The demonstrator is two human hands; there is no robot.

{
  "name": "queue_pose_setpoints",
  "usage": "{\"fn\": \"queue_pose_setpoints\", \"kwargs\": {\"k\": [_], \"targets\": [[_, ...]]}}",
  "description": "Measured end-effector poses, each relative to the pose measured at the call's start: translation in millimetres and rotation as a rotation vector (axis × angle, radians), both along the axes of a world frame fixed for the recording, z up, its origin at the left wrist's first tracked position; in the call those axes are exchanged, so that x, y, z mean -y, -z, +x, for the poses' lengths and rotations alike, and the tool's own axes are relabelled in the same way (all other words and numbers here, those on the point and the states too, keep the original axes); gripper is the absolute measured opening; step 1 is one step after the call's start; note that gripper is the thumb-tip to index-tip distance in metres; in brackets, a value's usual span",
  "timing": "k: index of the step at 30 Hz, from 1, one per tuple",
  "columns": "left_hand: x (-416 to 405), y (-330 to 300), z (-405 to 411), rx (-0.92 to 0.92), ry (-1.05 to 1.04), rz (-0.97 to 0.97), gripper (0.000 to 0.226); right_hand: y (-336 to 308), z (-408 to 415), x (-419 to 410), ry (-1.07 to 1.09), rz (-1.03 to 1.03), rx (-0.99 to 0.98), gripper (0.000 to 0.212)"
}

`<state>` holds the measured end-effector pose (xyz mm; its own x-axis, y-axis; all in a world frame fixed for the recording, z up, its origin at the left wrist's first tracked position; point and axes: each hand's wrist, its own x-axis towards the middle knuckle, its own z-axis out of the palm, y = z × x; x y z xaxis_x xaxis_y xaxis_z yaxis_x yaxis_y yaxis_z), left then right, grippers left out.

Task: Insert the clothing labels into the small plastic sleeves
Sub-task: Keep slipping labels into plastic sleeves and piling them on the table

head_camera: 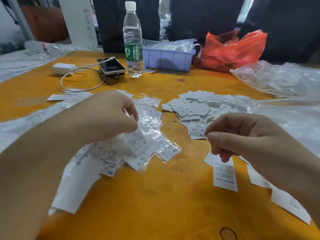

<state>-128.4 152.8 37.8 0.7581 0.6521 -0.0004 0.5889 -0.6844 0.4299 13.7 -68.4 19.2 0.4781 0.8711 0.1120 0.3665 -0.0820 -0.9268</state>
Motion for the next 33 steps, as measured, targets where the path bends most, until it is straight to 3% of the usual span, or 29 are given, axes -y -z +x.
{"fn": "queue_pose_setpoints", "kwargs": {"k": [6, 10, 13, 16, 21, 24, 28, 33], "targets": [[-2.2, 8.7, -5.8, -0.015, -0.098, 0.208, 0.049, 0.2, 2.3, 0.9, 0.017, -0.011, -0.015, 0.03], [26.4, 28.0, 7.2, 0.16, 0.189, 0.217, 0.037, 6.9, 4.0, -0.2, 0.067, -0.07, 0.12, 0.031], [49.9, 40.8, 16.6, 0.129, 0.474, 0.156, 0.044, 12.5, 4.1, 0.0, 0.174, -0.102, 0.274, 0.02], [57.9, 49.8, 21.1, 0.023, 0.601, 0.154, 0.061, 17.2, 2.4, -4.0, 0.176, -0.217, 0.447, 0.036], [54.6, 54.4, 22.7, 0.02, 0.657, 0.161, 0.063, 27.3, 4.6, -6.9, 0.011, -0.46, 0.645, 0.078], [56.1, 52.7, 20.4, 0.041, 0.653, 0.167, 0.059, 26.0, 4.0, -4.8, -0.07, -0.441, 0.643, 0.065], [58.7, 51.6, 20.9, 0.078, 0.657, 0.159, 0.051, 21.7, 1.2, -1.8, -0.022, -0.333, 0.596, 0.04], [56.9, 54.5, 23.5, 0.124, 0.615, 0.177, 0.051, 23.4, 4.0, 0.3, 0.081, -0.264, 0.622, 0.055]]}}
